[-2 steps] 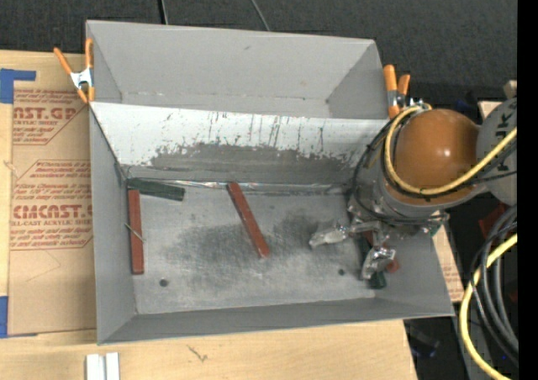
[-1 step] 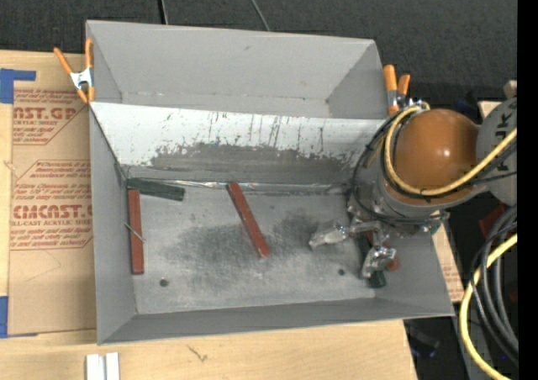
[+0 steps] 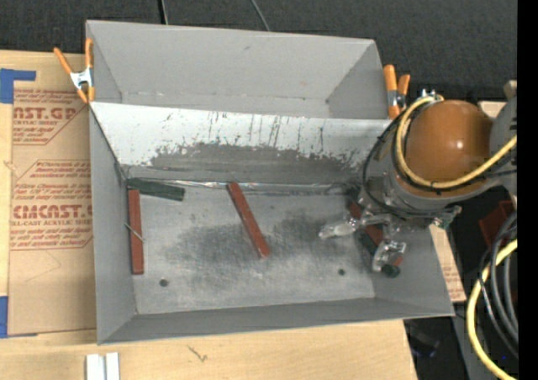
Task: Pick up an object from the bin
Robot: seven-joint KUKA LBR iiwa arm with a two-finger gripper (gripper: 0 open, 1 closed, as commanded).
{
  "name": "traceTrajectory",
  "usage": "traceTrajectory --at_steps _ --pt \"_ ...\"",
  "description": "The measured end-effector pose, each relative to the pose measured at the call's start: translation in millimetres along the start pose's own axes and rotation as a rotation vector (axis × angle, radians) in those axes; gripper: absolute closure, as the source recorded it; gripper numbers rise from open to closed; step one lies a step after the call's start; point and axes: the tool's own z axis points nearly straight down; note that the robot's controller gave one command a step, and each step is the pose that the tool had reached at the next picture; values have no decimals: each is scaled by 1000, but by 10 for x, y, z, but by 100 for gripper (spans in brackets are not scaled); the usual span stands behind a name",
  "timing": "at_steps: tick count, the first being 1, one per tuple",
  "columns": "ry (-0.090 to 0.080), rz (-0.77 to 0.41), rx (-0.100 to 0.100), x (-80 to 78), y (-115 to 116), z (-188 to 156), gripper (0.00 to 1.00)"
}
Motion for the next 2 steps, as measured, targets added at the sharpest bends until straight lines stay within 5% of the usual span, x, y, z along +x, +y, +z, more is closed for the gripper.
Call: traceTrajectory --at_steps 1,2 --pt "3 -96 15 40 -63 -219 0" --pt "16 -165 26 112 -175 -108 100"
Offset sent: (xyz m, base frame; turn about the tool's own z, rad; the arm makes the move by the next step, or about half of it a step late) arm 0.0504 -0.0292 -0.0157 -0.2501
